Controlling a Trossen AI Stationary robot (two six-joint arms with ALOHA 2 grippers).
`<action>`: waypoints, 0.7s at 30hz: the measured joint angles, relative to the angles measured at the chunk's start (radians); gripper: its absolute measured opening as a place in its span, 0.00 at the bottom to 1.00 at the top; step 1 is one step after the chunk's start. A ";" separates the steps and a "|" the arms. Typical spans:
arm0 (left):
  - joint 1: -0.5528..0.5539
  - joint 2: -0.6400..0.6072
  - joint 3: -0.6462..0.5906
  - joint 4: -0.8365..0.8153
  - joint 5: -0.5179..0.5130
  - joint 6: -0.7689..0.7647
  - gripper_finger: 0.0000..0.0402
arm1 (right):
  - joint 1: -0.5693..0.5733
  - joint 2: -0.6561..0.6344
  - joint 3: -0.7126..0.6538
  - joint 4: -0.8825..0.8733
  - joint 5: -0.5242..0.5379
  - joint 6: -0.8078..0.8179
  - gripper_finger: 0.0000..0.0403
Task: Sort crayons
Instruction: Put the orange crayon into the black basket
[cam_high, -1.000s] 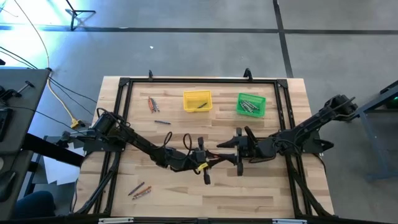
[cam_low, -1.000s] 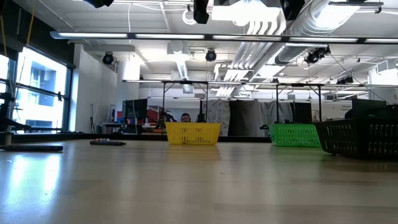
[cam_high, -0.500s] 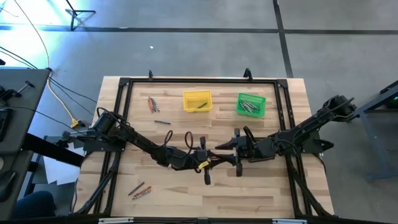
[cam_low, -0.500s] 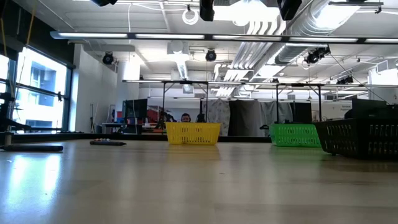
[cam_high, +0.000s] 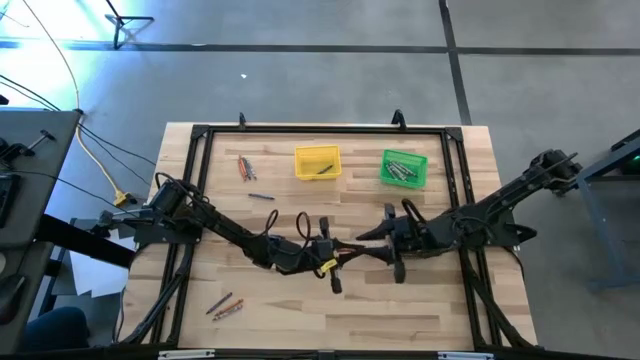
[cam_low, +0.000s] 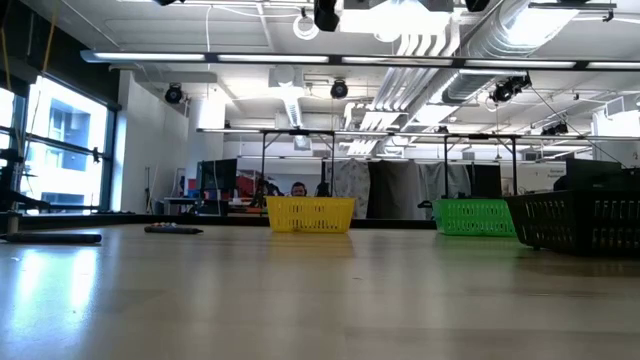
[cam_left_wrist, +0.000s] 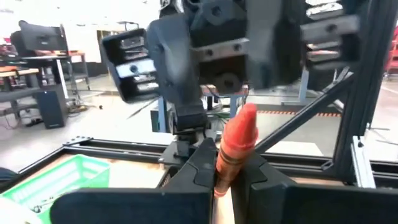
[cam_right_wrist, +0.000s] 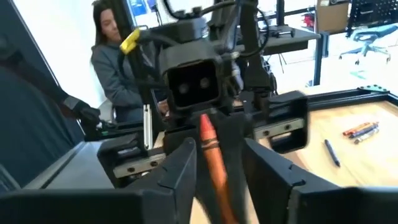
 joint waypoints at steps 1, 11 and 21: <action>-0.001 0.000 0.000 0.000 0.001 0.000 0.00 | 0.002 -0.009 0.000 -0.009 -0.002 0.009 0.33; 0.023 0.000 0.000 -0.002 0.074 -0.077 0.00 | 0.008 0.048 -0.001 -0.013 -0.005 0.031 0.45; 0.038 0.000 0.000 -0.006 0.115 -0.104 0.00 | -0.028 0.077 -0.001 0.023 0.010 0.031 0.46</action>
